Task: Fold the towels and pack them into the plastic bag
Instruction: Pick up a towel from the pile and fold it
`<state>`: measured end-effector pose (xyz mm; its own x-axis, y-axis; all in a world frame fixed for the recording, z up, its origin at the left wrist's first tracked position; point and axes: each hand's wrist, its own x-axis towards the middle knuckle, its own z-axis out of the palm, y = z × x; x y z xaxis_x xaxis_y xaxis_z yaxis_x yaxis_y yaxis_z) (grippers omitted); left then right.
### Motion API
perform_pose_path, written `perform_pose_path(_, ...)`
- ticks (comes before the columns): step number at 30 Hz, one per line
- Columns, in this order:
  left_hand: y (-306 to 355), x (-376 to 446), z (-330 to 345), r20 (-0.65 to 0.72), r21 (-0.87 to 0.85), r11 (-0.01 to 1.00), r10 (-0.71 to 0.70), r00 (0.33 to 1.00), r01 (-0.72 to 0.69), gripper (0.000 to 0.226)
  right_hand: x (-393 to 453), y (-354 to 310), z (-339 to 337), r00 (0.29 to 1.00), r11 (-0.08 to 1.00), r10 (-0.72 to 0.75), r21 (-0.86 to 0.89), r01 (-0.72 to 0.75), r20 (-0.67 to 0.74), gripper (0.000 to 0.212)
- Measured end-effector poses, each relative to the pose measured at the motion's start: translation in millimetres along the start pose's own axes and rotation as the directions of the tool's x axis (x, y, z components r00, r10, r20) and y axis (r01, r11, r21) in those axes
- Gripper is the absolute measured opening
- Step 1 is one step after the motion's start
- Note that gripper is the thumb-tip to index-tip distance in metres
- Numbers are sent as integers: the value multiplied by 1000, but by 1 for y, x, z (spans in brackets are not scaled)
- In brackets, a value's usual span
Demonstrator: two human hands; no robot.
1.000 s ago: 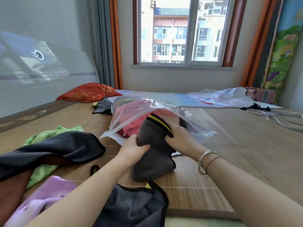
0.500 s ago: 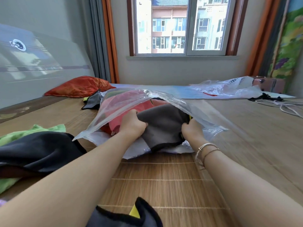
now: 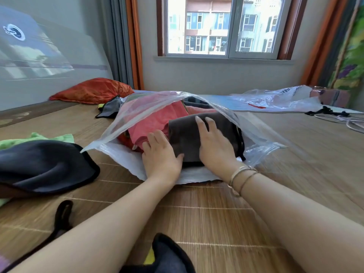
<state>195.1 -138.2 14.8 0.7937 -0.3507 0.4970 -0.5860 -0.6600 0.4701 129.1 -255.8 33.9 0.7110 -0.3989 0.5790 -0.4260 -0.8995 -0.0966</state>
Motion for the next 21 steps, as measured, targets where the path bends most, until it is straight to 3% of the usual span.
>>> perform_pose_path(2, -8, -3, 6, 49, 19, 999, 41, 998, -42, 59, 18, -5, 5, 999, 992, -18, 127, 22, -29, 84)
perform_pose_path(4, -14, -9, 14, 102, 14, 995, 98, 990, -100, 51, 32, -2, 14, 999, 994, -35, 98, 39, -34, 69)
perform_pose_path(6, -17, -10, 20, 164, 29, 991, 127, 978, -133, 52, 44, 5, 20, 999, 997, 47, 63, -47, -11, 42)
perform_pose_path(8, -20, -10, 23, 218, 34, 988, 138, 966, -149, 59, 58, 12, 22, 978, 980, 191, 74, -185, -84, 35)
perform_pose_path(11, -23, -10, 27, 277, 24, 981, 177, 944, -191, 69, 84, 15, 23, 933, 954, 294, 126, -273, -208, 42)
perform_pose_path(14, -24, -8, 28, 359, 64, 974, 182, 915, -219, 70, 92, 6, 37, 956, 965, 257, 83, -247, -142, 60)
perform_pose_path(17, -23, -6, 27, 444, 100, 965, 175, 879, -243, 61, 70, 0, 53, 974, 978, 180, -81, -192, -136, 58)
perform_pose_path(21, -20, -6, 25, 530, 155, 950, 153, 834, -272, 58, 39, 7, 54, 982, 993, 113, -38, -108, 149, 82)
